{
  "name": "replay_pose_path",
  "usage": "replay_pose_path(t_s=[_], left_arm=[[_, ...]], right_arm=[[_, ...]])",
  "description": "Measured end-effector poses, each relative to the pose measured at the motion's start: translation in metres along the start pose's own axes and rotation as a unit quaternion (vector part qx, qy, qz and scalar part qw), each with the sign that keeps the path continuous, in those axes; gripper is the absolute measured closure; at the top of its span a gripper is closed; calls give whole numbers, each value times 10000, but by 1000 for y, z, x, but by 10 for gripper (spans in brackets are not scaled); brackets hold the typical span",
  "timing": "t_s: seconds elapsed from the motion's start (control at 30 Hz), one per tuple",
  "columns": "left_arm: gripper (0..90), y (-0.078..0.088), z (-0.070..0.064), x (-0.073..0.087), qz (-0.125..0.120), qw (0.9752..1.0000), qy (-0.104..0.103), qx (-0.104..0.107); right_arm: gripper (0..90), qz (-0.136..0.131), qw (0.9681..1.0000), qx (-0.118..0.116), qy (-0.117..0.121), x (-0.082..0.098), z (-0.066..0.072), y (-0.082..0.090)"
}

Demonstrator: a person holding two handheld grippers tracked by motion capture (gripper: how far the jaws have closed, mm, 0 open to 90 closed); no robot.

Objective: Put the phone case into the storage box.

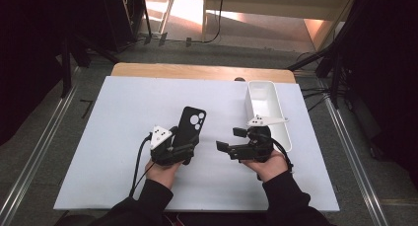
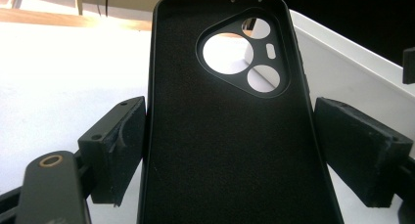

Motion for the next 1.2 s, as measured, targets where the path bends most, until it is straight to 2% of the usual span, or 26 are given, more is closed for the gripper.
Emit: replay_pose_path(t_s=[0.23,0.3,0.43,0.63,0.77,0.97,1.2], left_arm=[[149,1,-5,2,-131,9999,-5,1],[149,1,-6,2,-222,9998,27,8],[149,2,-7,3,-249,9997,14,-11],[148,2,-8,5,-408,9991,-28,-132],[148,2,-10,7,-397,9991,-86,-129],[148,2,-12,5,-414,9991,-24,-60],[148,1,-14,6,-430,9991,-41,-48]], right_arm=[[119,15,9998,-36,-176,-11,2,-4],[119,19,9998,-37,-178,-14,3,-6],[119,22,9998,-42,-192,-19,5,-11],[121,-3,9997,-40,-231,-27,5,-16],[124,-22,9997,-57,-254,-33,5,-19],[132,-54,9995,-92,-292,-40,6,-25],[136,26,9992,-85,-389,-44,2,-34]])
Point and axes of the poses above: each handheld gripper's, and its own axes: y roughly backward along the jaws, x roughly out of its underside, z roughly to its left, the point moved 6 cm from there along -y, roughly forward along the jaws, and after that the axes turned 6 degrees about -y, right-handed, at the moved point
